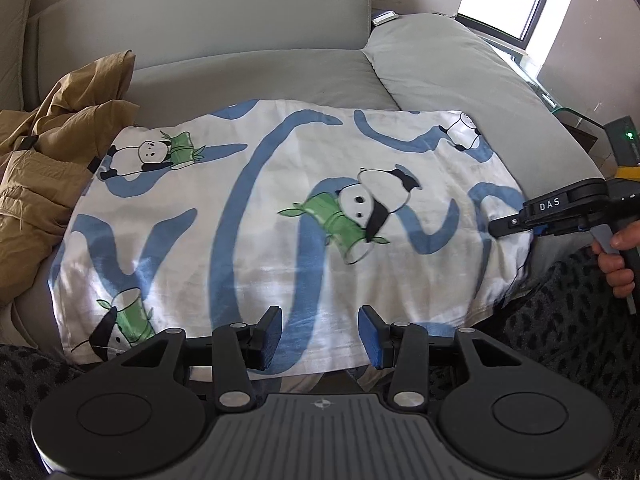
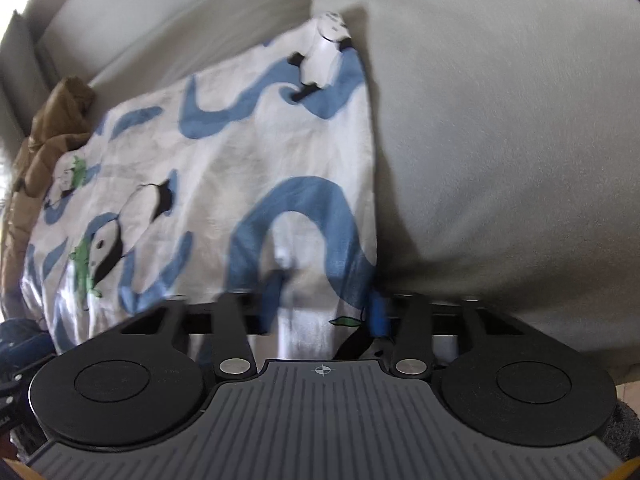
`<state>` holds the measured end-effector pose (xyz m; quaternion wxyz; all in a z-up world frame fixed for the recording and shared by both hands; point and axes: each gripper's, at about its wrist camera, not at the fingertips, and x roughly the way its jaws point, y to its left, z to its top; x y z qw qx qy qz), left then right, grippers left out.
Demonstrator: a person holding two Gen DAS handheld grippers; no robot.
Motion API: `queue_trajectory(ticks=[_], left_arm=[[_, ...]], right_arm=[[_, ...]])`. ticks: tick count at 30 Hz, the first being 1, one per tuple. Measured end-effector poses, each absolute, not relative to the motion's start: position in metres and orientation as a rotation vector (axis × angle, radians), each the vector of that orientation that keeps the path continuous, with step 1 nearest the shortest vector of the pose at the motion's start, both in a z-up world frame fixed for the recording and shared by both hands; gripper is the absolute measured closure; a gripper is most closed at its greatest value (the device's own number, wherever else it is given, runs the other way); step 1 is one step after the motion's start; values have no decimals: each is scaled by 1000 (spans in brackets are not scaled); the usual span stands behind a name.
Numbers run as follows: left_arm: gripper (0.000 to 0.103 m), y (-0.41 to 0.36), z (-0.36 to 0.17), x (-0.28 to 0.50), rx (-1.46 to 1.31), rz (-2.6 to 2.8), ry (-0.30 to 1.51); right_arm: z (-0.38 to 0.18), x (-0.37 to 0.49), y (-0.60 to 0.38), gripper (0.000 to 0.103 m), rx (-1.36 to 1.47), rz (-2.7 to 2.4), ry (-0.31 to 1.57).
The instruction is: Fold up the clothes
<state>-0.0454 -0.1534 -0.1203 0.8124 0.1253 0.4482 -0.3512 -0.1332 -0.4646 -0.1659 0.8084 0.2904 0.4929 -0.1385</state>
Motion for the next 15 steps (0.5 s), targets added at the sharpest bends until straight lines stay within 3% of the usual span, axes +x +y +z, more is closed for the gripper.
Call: queue_trajectory(ticks=[2,7,15], left_arm=[[62,-150,-119,-44,257,-748,954],[62,-132,-115,-35,213,-728,946],[62,-81,-106,-15,101,-653,929]], right_arm=[[-162,-136,-463,99,611,-322,1026],[-142,-136,-454,100,642,-363,946],[-85,-78,-374,100,438,-294,911]])
